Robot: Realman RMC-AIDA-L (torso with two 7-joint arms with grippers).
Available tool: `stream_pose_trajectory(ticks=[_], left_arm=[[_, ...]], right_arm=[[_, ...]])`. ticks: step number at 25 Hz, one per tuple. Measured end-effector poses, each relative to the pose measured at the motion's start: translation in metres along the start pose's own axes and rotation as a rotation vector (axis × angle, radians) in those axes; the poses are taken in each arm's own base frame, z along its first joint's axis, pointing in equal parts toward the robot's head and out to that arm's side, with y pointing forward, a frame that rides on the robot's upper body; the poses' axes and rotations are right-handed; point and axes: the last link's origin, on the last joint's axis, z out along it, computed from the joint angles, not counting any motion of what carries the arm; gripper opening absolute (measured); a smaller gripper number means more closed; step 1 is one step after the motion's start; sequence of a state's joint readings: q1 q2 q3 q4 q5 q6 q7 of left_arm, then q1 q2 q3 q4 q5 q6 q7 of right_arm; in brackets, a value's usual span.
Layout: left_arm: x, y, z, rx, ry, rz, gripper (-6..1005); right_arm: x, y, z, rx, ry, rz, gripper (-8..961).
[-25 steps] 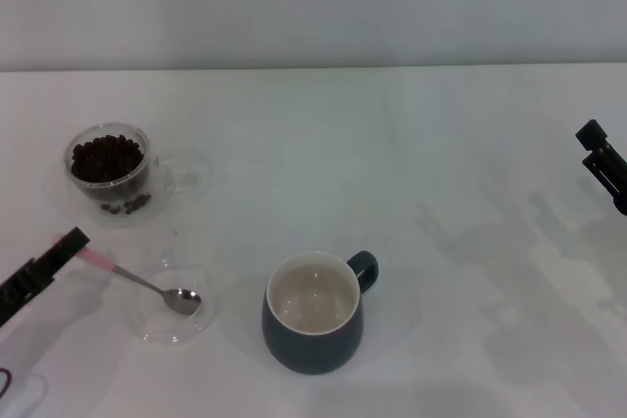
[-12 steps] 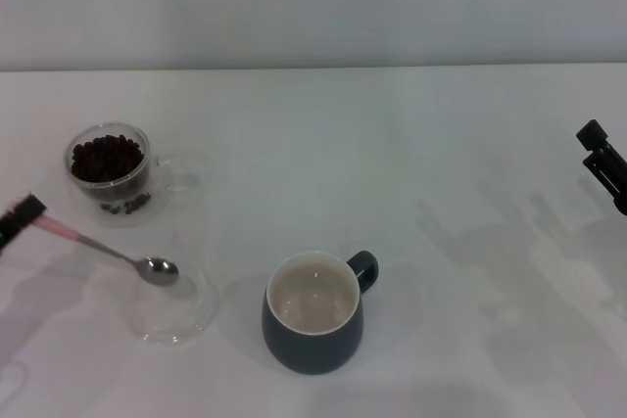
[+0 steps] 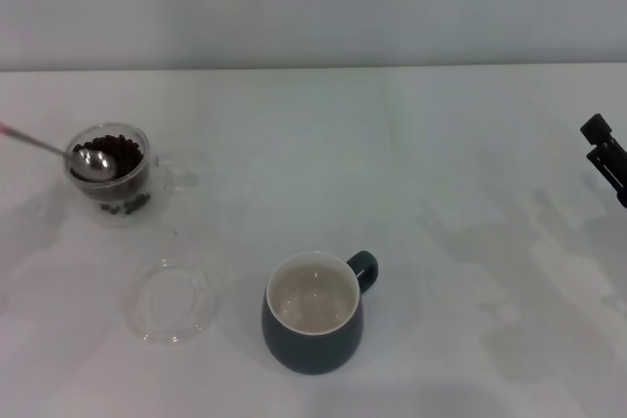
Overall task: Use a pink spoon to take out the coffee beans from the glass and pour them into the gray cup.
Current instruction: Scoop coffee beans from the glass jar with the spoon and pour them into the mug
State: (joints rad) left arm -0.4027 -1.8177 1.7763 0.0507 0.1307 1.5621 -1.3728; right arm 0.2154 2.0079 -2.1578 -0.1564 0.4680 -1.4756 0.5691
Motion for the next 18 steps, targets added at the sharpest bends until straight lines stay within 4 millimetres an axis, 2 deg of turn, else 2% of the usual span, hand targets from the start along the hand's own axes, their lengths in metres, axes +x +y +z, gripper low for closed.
stream_pose_trajectory(ticks=[5,11,18], left_arm=[[0.017,-0.008,0.014,0.033,-0.012,0.062,135],[0.019,-0.021,0.018,0.119,-0.032,0.108,135],[0.017,-0.021,0.034,0.124,-0.043,0.181,136]], right_arm=[[0.000,0.001,0.001,-0.002,0.000,0.002,861],[0.000,-0.002,0.001,0.016,-0.003,0.002,862],[-0.003,-0.006,0.002,0.047,-0.020,-0.003,862]])
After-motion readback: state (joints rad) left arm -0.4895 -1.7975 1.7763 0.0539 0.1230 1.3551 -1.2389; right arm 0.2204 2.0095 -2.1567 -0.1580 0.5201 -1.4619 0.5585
